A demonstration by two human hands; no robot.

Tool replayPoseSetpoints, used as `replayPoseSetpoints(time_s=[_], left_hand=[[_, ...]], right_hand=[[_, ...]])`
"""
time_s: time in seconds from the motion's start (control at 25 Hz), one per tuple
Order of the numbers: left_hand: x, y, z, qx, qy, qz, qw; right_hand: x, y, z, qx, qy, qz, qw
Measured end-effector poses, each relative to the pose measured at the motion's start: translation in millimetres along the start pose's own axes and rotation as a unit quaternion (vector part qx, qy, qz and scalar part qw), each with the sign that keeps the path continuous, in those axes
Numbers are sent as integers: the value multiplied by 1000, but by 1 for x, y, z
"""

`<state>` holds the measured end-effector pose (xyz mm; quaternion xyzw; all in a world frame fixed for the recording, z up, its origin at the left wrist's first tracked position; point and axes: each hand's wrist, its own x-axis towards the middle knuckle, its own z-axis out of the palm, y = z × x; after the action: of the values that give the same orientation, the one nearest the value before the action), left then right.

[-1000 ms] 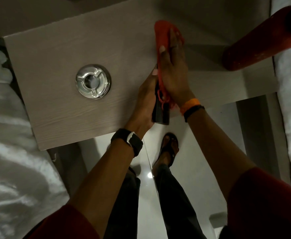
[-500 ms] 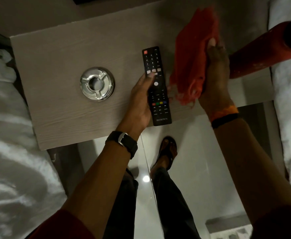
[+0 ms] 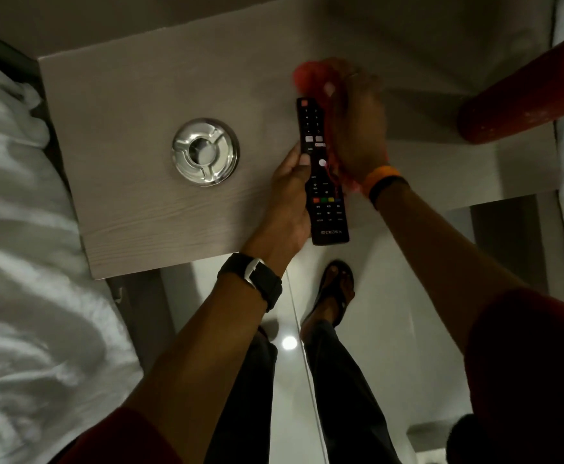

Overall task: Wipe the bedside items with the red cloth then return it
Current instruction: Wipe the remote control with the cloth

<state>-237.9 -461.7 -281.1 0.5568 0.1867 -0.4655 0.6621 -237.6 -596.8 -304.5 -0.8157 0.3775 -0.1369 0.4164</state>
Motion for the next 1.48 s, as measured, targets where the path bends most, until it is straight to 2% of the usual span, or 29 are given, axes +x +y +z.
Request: replayPoseSetpoints(time_s=[0.12,0.24,0.32,0.48,0.68,0.96,1.24,1.32,1.36,1.44,1.48], left_hand=[[4,2,-5,46,25,46,998],[20,11,-5,128,46,97,986],[27,18,0,187,82,123,971],[42,17,6,259,178,148,938],[41,16,10,358,245,165,886],[40,20,14,306,262,121,907],[38,19,11,345,237,120,900],[34,21,14,390,255,160,870],[32,21,17,419,267,194,846],[24,21,33,458,238,274,812],[19,20,45,469,189,308,806]], right_hand=[[13,5,-22,10,48,52,997],[-4,3,-48,25,22,83,996],[-32,2,-59,40,11,100,994],[-77,12,-65,96,20,190,977],[-100,18,-59,151,36,235,959],[-94,26,-56,168,58,225,958],[-100,32,-66,234,71,250,937],[-104,32,-70,298,77,281,909],[-108,33,-75,355,86,306,879],[-116,37,-93,481,91,363,793],[-121,41,-103,548,93,382,738]])
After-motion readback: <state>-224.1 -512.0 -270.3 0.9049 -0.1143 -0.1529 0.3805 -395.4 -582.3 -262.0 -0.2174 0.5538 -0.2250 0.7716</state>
